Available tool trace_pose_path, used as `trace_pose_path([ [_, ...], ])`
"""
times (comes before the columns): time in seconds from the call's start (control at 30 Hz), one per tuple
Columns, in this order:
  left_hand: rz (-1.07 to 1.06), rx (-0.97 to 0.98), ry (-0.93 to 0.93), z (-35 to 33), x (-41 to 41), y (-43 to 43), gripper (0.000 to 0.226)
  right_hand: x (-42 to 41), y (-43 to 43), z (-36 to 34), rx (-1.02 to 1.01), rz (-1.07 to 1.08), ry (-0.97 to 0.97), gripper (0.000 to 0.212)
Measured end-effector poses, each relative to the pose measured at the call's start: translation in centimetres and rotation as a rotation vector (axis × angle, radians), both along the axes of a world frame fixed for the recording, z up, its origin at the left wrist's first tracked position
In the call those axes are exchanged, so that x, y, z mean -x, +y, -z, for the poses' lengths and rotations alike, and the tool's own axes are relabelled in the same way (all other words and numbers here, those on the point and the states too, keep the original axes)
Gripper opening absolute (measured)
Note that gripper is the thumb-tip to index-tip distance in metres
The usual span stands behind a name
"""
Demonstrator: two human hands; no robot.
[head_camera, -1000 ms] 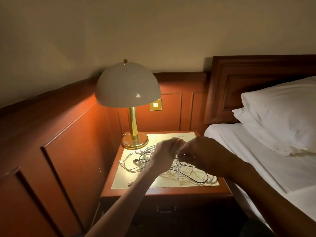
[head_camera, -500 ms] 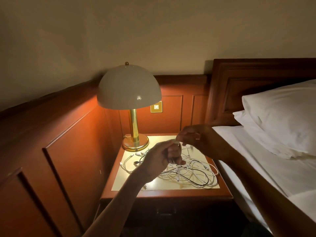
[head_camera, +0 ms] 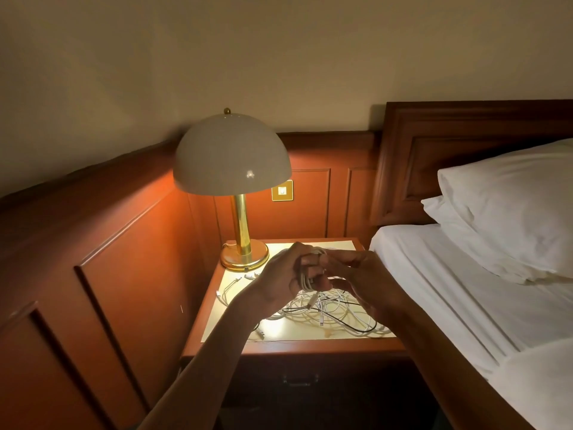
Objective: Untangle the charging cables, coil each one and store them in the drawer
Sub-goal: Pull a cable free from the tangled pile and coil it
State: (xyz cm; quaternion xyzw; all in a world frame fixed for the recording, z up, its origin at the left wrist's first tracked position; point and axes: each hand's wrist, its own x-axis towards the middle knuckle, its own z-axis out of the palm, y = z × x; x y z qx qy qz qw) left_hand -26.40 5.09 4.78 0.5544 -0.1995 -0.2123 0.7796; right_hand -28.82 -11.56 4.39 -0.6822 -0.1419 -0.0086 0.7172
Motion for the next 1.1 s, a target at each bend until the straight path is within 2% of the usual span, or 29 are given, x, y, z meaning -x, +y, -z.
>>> trace_pose_path([
  [0.13, 0.034, -0.181, -0.061, -1.2, 0.3, 0.4, 0.059, -0.2, 0.0, 0.6, -0.010, 0.047, -0.053, 0.016],
  [0.3, 0.203, -0.375, -0.163, -3.2, -0.3, 2.3, 0.044, 0.4, 0.4, 1.0, -0.064, 0.047, -0.127, 0.017],
  [0.4, 0.165, -0.422, -0.204, -3.8, -0.9, 2.8, 0.042, 0.3, 1.1, 1.1, -0.094, 0.087, -0.149, 0.013],
  [0.5, 0.008, -0.462, -0.371, -3.0, -1.0, 2.0, 0.043, -0.1, 1.2, 1.0, -0.073, 0.152, -0.187, 0.011],
  [0.67, -0.497, -0.569, -0.744, -0.3, 0.9, -0.1, 0.045, -0.6, 0.4, 0.1, 0.078, 0.193, -0.307, 0.016],
  [0.8, -0.713, -0.531, -0.857, -0.1, 1.1, -1.0, 0.041, -1.2, 0.5, -0.3, 0.171, 0.204, -0.305, 0.017],
  [0.87, -0.678, -0.513, -0.831, -0.2, 0.5, -1.1, 0.039, -1.4, 0.3, -0.5, 0.200, 0.222, -0.300, 0.014],
  [0.97, -0.449, -0.509, -0.832, 0.5, -0.3, -0.4, 0.034, -1.5, -0.7, -0.5, 0.248, 0.224, -0.297, 0.010],
  [1.1, -0.404, -0.698, -1.005, 1.7, -1.1, 0.4, 0.031, -1.2, -1.7, 0.0, 0.275, 0.191, -0.229, 0.008],
])
